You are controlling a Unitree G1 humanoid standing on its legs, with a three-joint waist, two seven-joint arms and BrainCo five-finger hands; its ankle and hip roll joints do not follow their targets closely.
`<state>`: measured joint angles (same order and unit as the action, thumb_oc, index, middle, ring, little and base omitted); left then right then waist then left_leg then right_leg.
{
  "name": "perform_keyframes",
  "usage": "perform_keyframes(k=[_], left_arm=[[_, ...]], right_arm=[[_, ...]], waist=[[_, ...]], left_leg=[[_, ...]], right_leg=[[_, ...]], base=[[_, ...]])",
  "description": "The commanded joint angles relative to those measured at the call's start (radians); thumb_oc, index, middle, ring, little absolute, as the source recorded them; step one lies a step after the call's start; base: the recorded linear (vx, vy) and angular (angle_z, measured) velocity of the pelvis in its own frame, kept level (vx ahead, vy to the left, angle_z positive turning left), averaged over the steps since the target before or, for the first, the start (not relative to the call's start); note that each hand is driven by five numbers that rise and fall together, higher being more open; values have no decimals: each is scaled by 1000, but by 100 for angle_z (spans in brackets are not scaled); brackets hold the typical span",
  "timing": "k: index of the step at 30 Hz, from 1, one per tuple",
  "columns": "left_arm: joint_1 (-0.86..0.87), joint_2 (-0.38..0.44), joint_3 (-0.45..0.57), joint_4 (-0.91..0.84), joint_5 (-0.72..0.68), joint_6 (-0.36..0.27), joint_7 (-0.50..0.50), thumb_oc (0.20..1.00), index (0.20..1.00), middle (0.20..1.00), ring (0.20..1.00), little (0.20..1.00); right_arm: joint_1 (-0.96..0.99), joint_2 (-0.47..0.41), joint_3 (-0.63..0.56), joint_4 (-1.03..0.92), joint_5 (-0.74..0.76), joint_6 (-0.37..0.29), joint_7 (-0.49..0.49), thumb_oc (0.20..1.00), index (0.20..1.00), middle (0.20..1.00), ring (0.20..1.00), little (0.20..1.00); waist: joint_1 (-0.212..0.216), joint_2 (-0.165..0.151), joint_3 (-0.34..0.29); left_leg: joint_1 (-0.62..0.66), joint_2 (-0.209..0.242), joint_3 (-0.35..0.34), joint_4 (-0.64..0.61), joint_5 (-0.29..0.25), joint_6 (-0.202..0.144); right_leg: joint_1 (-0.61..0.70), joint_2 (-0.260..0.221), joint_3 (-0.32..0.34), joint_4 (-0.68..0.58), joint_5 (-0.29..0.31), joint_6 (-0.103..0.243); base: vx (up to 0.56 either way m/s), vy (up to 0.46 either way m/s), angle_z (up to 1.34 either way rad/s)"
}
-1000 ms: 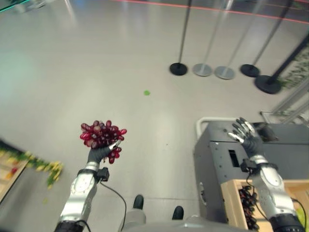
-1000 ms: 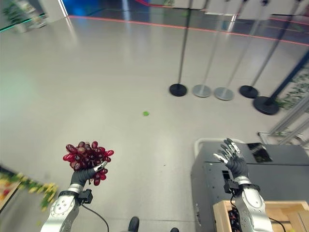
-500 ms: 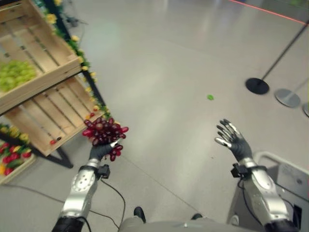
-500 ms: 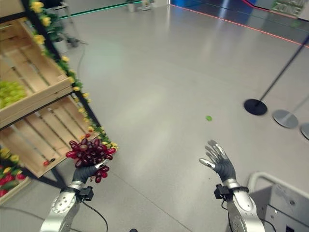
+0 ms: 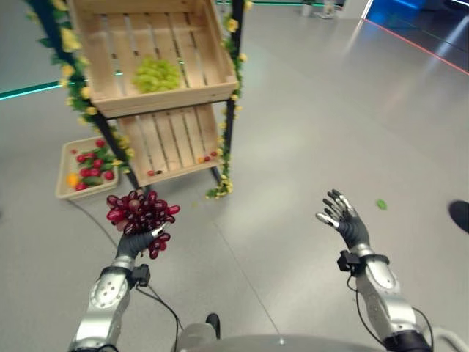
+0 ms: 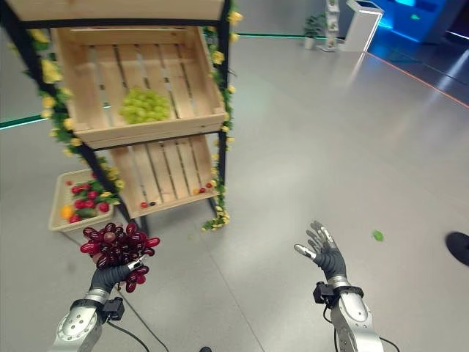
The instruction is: Pick up the fruits from the basket on one side to the basket on the other side
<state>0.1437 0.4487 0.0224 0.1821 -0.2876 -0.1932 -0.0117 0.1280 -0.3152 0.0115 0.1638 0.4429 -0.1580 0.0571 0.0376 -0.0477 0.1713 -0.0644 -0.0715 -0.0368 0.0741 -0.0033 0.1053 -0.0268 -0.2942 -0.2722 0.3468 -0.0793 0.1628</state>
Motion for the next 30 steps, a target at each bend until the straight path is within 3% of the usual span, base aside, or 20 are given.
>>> perform_keyframes(k=[1,2,7,10,11,13,17,18,20,22,24,28,30], left_arm=[[-42,37,15,-81,25,-86,6,200,200,200,200,200],[-57,38,9,-76,29,-86,8,200,200,200,200,200],[-78,36,-1,-86,22,-77,-2,200,200,200,200,200],[-77,32,-3,-88,15,-75,-11,200,200,200,200,200],[-88,31,-13,-83,8,-75,-12,200,200,200,200,200],[-105,21,-30,-73,-7,-74,-20,200,200,200,200,200],[-93,3,-30,-42,-25,-71,-16,200,200,200,200,200],[-81,-2,-33,-40,-40,-65,-24,200,200,200,200,200],[-79,-3,-32,-41,-40,-64,-24,200,200,200,200,200],[-67,-3,-37,-42,-39,-60,-28,200,200,200,200,200],[-68,-9,-42,-41,-49,-57,-21,200,200,200,200,200],[-60,-16,-43,-50,-56,-57,-25,200,200,200,200,200],[-49,-18,-37,-51,-60,-55,-21,200,200,200,200,200]], right_arm=[[-68,-27,-23,-8,-9,-45,0,1000,1000,1000,1000,1000],[-63,-21,-32,1,-1,-49,-1,1000,1000,1000,1000,1000],[-70,-20,-58,13,8,-54,-8,1000,1000,1000,1000,1000],[-70,-22,-69,17,5,-54,-14,1000,1000,1000,1000,1000],[-72,-26,-78,27,5,-56,-18,1000,1000,1000,1000,1000],[-71,-27,-86,44,6,-60,-23,1000,1000,1000,1000,1000],[-79,-42,-84,82,-21,-58,-32,1000,1000,1000,1000,1000],[-76,-46,-86,90,-12,-55,-30,1000,1000,1000,1000,1000],[-75,-46,-85,91,-11,-56,-29,1000,1000,1000,1000,1000],[-65,-65,-82,99,-14,-51,-24,1000,1000,1000,1000,1000],[-58,-68,-78,99,-4,-54,-23,1000,1000,1000,1000,1000],[-51,-73,-83,95,7,-50,-20,1000,1000,1000,1000,1000],[-46,-77,-74,89,19,-49,-8,1000,1000,1000,1000,1000]], waist=[[3,-10,-43],[-17,-9,-40],[-55,-11,-9],[-67,-9,2],[-75,-10,8],[-74,-22,-7],[-55,-25,-41],[-47,-27,-58],[-52,-23,-58],[-51,-16,-72],[-51,-4,-73],[-58,-1,-88],[-55,5,-92]], left_leg=[[51,-5,4,12,-96,-88],[58,-15,-56,9,-98,-85],[85,-45,-189,8,-91,-83],[107,-53,-240,-9,-90,-83],[127,-63,-289,-23,-92,-86],[133,-71,-325,-36,-99,-96],[150,-26,-341,-30,-130,-130],[160,3,-356,-15,-147,-148],[161,7,-362,-14,-150,-149],[173,53,-379,20,-152,-178],[162,78,-382,40,-124,-201],[157,87,-404,45,-81,-217],[145,88,-392,117,-38,-233]], right_leg=[[-83,24,2,-164,128,-7],[-121,63,36,-171,115,-21],[-228,121,118,-313,178,0],[-251,140,145,-352,196,12],[-254,154,188,-351,205,17],[-223,141,192,-363,216,12],[-181,124,129,-347,213,8],[-158,135,104,-336,191,-3],[-154,137,98,-336,188,-4],[-109,175,83,-333,151,-26],[-87,207,84,-331,124,-44],[-65,219,74,-343,107,-54],[-37,251,89,-344,78,-79]], base=[[144,64,101],[141,14,44],[203,-23,102],[164,-47,105],[125,-103,113],[142,-177,165],[249,-304,127],[266,-326,26],[123,-162,19],[221,-320,40],[163,-267,35],[112,-153,42],[158,-207,9]])
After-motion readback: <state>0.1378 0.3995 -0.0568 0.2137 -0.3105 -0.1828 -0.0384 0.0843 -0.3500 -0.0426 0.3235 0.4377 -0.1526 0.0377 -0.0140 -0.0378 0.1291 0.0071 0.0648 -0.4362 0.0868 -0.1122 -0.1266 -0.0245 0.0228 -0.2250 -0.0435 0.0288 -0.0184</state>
